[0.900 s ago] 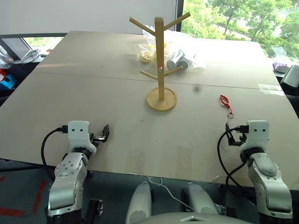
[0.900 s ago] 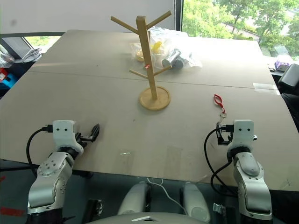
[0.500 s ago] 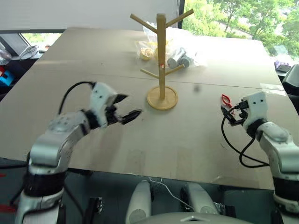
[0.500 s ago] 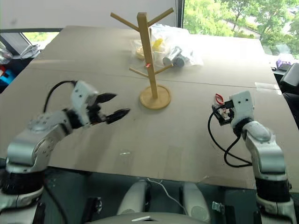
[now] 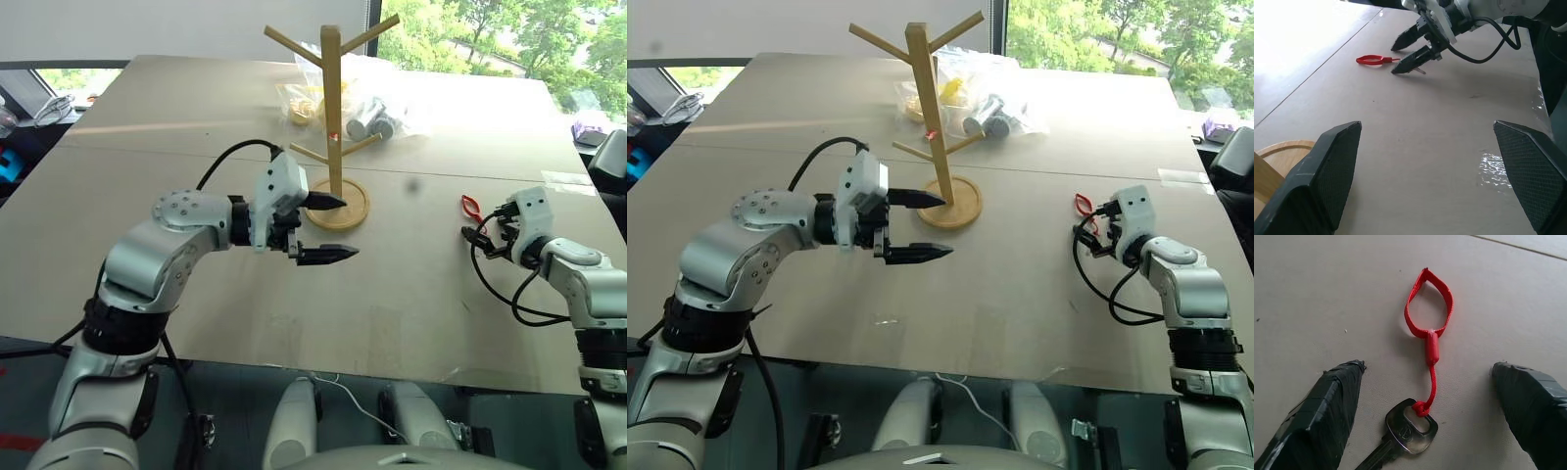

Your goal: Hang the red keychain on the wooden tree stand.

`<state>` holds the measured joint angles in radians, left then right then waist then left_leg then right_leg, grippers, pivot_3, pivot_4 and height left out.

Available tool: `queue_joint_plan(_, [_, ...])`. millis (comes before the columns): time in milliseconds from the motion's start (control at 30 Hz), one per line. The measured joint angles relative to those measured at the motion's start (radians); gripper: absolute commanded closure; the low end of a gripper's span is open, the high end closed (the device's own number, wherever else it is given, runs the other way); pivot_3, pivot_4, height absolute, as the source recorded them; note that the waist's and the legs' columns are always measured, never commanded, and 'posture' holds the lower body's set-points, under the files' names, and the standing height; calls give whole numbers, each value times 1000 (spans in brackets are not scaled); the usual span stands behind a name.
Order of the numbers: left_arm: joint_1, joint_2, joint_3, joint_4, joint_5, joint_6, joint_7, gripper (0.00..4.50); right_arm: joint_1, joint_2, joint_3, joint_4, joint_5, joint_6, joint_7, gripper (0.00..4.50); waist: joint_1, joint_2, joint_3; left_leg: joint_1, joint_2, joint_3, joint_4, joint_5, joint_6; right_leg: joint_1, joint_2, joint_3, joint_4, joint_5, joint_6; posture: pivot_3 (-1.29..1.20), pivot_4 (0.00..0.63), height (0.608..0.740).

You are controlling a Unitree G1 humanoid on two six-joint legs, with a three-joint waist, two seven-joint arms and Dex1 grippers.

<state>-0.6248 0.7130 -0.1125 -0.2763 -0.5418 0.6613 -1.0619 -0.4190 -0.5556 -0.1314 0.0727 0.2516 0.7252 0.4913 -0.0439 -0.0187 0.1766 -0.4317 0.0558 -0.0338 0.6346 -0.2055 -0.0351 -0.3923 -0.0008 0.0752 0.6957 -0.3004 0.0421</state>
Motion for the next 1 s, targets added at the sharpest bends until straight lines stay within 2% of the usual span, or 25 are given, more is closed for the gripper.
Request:
queue_joint_plan(200, [-9, -8, -7, 42, 14, -25, -5, 62, -35, 0, 13, 81, -17, -64, 30, 0, 0, 0, 0, 0, 0, 0, 0, 0, 0, 0, 0, 0, 1, 0, 0, 0, 150, 740])
queue_joint_plan(267, [-9, -9, -7, 51, 22, -32, -4, 0, -36, -1, 13, 93, -17, -77, 40, 635, 0, 0, 0, 0, 0, 0, 1, 0, 0, 0, 0, 0, 1, 0, 0, 0, 150, 740])
queue_joint_plan(300, [-9, -9, -7, 51, 23, -33, -4, 0, -36, -1, 13, 94, -16, -78, 43, 723, 0, 0, 0, 0, 0, 0, 1, 0, 0, 0, 0, 0, 1, 0, 0, 0, 150, 740])
queue_joint_plan(333, [-9, -11, -7, 51, 29, -38, -3, 0, -35, -3, 14, 95, -16, -81, 56, 1435, 1, 0, 0, 0, 0, 0, 1, 0, 0, 0, 0, 0, 1, 0, 0, 0, 150, 740])
queue_joint_plan(367, [-9, -11, -7, 51, 29, -40, -3, 0, -35, -5, 14, 96, -16, -82, 62, 1641, 1, 0, 0, 0, 0, 0, 1, 0, 0, 0, 0, 0, 1, 0, 0, 0, 150, 740])
queue_joint_plan(433, [-9, -11, -6, 51, 31, -47, -4, 0, -32, -13, 15, 99, -16, -88, 76, 2533, 2, 0, 0, 0, 0, 0, 1, 0, 0, 0, 0, 0, 1, 0, 0, 0, 150, 740])
queue_joint_plan(500, [-9, -11, -6, 53, 35, -57, -4, 0, -32, -18, 21, 115, -20, -110, 92, 3618, 3, 0, 0, 0, 0, 0, 1, 0, 0, 0, 0, 0, 1, 0, 0, 0, 150, 740])
queue_joint_plan(567, [-9, -11, -6, 54, 38, -59, -3, 0, -35, -18, 29, 128, -25, -130, 98, 4458, 2, 0, 0, 1, 0, 0, 1, 0, 0, 0, 0, 0, 1, 0, 0, 0, 150, 740])
queue_joint_plan(833, [44, -26, 52, 27, -9, -1, 61, 0, -17, -26, 39, 137, -51, -201, 107, 4458, 3, 0, 0, 2, 0, -1, 2, 0, 0, 4, 0, -1, 0, 0, 0, 0, 150, 740])
queue_joint_plan(1000, [140, -32, 225, -109, -209, 178, 171, 0, 157, 18, 66, -141, -52, -298, 111, 4458, 1, 0, 0, -1, 1, -2, 1, 0, 0, 1, 0, -2, 0, 0, 0, 0, 150, 740])
